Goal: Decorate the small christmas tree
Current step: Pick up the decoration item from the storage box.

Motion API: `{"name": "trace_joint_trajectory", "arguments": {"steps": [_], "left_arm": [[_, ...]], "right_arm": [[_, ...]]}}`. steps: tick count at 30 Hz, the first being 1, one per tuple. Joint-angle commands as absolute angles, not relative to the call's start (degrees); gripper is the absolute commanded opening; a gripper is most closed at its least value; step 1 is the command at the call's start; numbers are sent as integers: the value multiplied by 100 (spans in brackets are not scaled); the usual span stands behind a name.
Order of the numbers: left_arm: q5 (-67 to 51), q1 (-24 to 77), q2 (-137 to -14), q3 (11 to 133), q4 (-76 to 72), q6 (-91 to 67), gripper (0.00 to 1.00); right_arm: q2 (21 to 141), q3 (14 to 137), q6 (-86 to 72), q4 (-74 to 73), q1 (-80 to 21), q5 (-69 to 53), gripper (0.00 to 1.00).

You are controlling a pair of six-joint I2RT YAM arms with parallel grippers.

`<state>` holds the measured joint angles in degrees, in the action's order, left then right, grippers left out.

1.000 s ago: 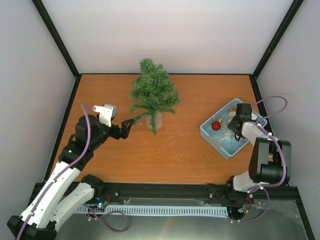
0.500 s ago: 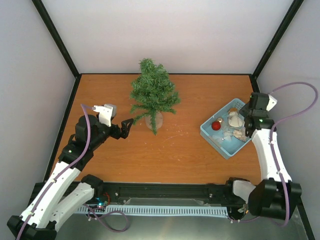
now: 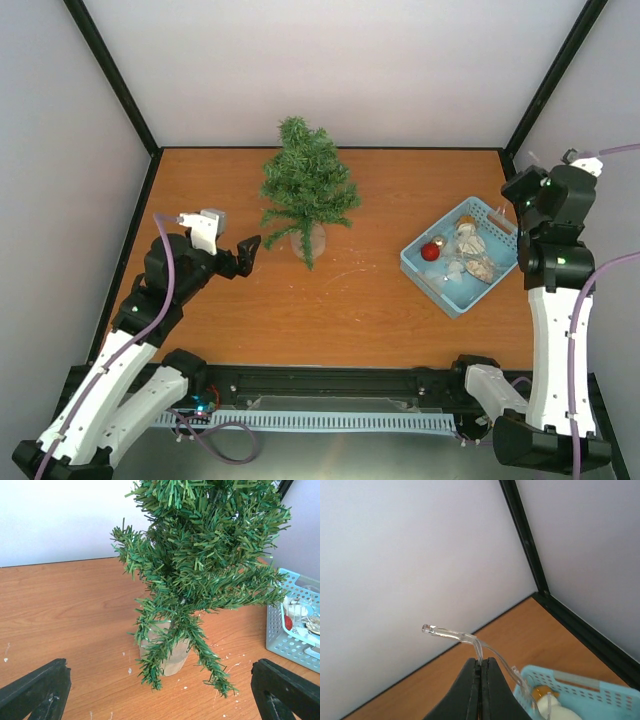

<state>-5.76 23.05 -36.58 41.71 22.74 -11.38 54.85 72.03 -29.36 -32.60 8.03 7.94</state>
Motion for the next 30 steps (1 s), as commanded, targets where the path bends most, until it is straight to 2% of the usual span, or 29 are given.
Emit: {"name": "trace_joint_trajectory", "arguments": {"steps": [1,15,21,26,30], "left_arm": [[-640,2338,-3604,4207,2136,-1019,100],[-676,2338,-3518,4214,2113,-1028,100],[-843,2338,-3337,4230,2051,-1024,100],[-1016,2338,-3134,4168,1907,-1040,100],[-1154,2338,-3095,4165,1822,-1073,100]], "right_arm": [[5475,7760,-2761,-3418,827,607,3],[5802,8934,-2615,-3754,829,-137,3],[6152,9940,-2207,-4155,831,-829,3],[6365,10705,-2177,-4150,826,-948,3],[6925,12196,-2027,-4404,821,-854,3]]}}
